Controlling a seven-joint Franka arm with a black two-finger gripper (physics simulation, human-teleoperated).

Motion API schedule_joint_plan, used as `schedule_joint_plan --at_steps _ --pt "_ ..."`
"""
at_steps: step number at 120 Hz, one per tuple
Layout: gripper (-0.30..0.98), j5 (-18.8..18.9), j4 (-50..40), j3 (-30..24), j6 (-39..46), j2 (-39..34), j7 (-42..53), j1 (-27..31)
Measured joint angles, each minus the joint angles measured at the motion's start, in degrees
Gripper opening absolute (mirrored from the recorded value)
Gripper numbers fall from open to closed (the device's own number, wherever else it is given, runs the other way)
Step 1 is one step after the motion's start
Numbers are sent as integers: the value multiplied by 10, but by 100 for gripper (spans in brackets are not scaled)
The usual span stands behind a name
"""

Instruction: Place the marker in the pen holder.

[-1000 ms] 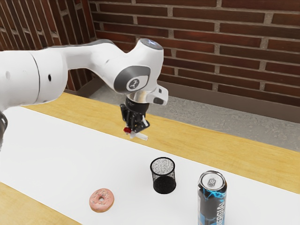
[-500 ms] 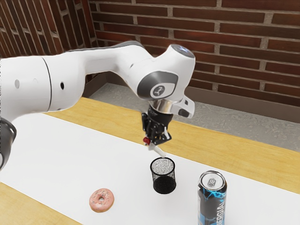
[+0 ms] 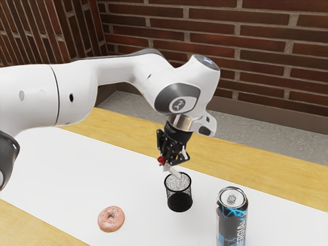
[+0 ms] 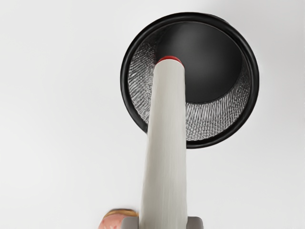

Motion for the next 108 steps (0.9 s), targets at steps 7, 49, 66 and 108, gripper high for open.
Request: schedule_joint_plan --at_steps 7,49,66,108 --pt "-7 -1 0 0 -1 3 -2 -1" --pt "9 -11 -4 0 -3 42 -9 0" --pt "37 -17 -3 5 -8 29 -8 1" --pt "63 -3 9 196 -37 -245 1 77"
